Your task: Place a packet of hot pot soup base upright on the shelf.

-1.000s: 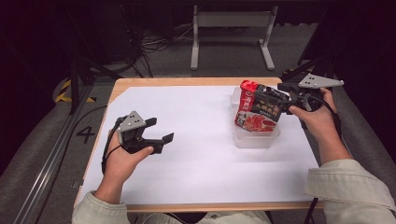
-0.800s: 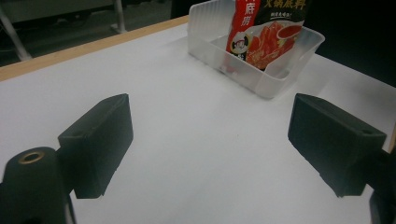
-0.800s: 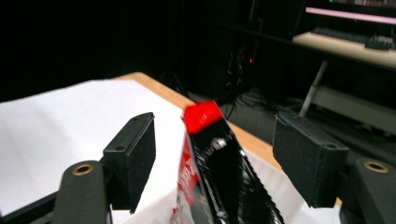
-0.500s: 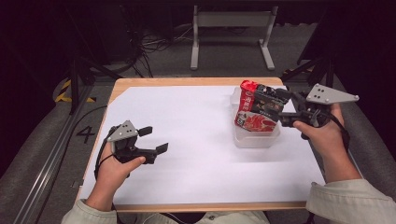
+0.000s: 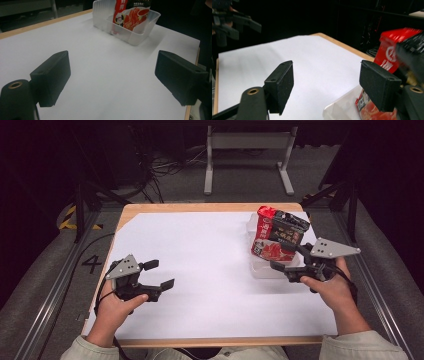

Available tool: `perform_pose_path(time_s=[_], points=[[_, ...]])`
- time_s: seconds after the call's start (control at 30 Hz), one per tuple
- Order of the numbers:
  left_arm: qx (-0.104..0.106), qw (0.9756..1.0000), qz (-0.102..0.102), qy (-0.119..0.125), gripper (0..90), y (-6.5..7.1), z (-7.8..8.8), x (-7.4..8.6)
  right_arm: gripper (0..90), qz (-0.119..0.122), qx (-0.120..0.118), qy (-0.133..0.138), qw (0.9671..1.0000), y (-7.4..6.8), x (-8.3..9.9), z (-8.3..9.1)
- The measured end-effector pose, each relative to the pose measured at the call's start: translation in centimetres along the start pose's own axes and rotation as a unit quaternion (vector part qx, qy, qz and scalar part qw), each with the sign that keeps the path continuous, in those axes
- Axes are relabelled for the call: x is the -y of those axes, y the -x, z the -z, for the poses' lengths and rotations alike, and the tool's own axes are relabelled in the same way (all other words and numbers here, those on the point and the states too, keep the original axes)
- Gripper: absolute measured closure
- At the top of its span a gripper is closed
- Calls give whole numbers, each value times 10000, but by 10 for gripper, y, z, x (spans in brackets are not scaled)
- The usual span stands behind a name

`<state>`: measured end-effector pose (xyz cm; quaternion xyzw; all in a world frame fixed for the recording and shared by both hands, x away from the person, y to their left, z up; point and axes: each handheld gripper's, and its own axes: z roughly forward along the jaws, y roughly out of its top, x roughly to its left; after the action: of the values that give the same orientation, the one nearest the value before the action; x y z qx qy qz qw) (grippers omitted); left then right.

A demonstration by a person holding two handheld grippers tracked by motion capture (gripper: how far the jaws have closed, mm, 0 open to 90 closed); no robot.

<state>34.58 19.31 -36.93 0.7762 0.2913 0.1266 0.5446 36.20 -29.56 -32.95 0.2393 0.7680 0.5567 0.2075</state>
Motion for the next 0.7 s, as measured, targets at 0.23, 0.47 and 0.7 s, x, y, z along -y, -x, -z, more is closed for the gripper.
perform_pose_path(time_s=[0.23, 0.47, 0.7], points=[[2, 10000, 86, -21, 143, -2, -8, 15, 267, -100, -183, -179, 9996, -10, 27, -15], [-17, 9999, 147, -7, 141, -3, -12, 29, 258, -175, -260, -209, 9993, -17, 49, -28], [18, 9998, 208, -62, 136, -4, -19, 39, 253, -170, -407, -399, 9982, -25, 68, -43]])
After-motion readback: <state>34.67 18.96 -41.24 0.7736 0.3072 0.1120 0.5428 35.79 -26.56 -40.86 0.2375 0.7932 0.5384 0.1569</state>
